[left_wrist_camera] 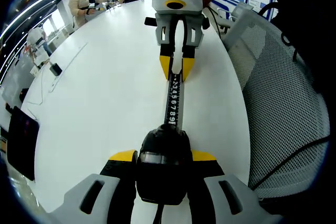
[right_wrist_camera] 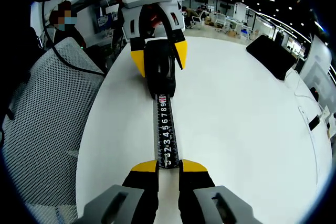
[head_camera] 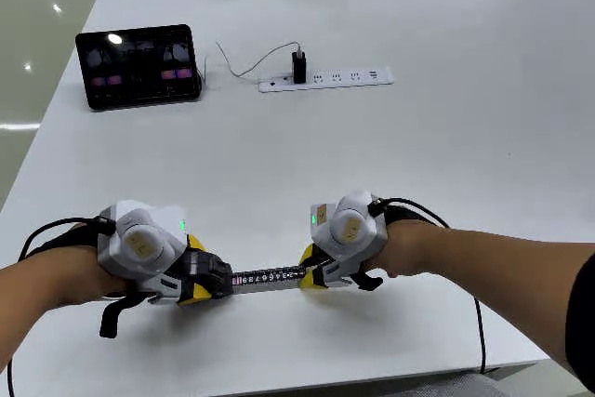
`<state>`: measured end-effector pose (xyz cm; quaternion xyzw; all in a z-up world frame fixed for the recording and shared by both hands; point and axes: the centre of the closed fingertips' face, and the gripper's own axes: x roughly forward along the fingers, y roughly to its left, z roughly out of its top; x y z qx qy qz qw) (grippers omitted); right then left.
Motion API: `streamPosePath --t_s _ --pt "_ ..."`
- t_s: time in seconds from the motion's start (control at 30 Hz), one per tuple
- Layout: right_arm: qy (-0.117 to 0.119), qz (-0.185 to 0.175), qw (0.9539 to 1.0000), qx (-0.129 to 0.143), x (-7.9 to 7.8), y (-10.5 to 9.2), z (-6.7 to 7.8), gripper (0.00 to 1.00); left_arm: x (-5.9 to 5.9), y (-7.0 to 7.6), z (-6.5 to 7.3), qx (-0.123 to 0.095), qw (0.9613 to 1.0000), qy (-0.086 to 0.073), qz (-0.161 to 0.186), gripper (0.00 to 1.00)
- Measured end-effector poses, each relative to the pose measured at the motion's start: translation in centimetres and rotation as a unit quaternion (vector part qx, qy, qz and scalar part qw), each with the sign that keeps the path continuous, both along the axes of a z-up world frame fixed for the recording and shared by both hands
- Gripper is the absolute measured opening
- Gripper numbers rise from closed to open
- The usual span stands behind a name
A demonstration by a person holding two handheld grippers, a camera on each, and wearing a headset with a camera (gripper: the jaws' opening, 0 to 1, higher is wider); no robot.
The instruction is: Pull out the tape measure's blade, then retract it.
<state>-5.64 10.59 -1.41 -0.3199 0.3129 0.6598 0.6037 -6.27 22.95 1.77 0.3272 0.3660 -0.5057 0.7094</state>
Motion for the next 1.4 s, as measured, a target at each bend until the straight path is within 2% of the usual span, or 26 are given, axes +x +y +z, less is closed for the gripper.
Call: streamPosePath --t_s 0.3,1.4 --pt "0.003 -0.007 0.9999 0.008 0.0 -0.6 0.2 0.10 0.1 0.1 -0.1 0.002 1.0000 0.000 0.002 0.32" --pt "0.006 -0.007 1.0000 0.002 0.7 -3.2 0.2 0.10 0.2 0.0 -0.2 0.004 1.0000 0.000 0.002 0.32"
